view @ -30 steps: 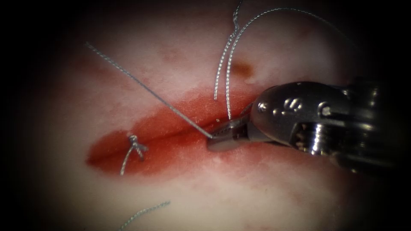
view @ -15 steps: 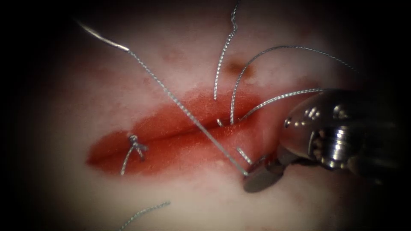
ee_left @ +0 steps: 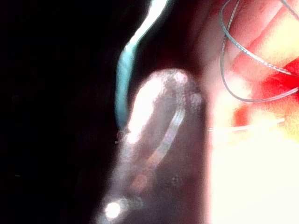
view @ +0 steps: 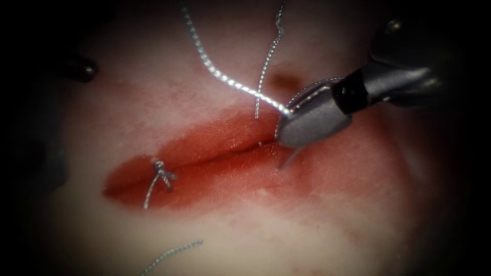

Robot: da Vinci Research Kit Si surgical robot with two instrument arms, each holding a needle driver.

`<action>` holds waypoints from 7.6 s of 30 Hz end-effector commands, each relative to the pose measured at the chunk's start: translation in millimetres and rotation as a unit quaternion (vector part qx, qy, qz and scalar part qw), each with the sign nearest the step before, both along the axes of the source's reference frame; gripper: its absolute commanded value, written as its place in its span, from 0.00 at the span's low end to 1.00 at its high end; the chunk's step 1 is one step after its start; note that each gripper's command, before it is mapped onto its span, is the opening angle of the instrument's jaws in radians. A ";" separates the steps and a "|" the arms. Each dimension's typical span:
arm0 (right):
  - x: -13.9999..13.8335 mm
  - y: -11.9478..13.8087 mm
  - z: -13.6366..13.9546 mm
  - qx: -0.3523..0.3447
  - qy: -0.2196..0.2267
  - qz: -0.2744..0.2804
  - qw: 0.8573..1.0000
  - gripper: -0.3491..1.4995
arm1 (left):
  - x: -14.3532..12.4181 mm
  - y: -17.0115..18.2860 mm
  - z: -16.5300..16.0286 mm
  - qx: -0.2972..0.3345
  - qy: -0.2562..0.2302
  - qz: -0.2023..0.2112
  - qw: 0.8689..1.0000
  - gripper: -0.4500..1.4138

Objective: Wound Closure
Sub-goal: Use the right hand to pull the suture length through.

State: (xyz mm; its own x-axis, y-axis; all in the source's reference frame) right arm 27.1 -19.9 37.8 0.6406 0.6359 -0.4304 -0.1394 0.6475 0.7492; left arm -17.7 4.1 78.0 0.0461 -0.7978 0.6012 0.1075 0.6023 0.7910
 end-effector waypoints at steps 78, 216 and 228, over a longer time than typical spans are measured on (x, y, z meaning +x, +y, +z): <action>-1.4 2.1 -4.3 0.028 0.060 -0.007 0.998 0.00 | -2.9 -2.1 6.2 -0.198 0.187 0.118 0.955 0.00; -7.1 -4.8 6.8 0.083 -0.006 0.008 0.997 0.90 | 5.5 -0.7 6.7 -0.075 0.224 0.077 0.969 0.00; -9.7 -2.9 6.5 0.077 0.038 0.050 0.995 0.97 | 18.1 -1.3 13.1 -0.012 0.485 0.109 0.868 0.00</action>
State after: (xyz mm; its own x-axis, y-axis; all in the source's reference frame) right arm 16.3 -23.4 44.7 0.5368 0.7613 -0.3637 -0.1412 0.5060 0.8509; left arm 1.8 1.7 91.7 0.6914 -0.6980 0.1863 0.6081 0.7016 0.3715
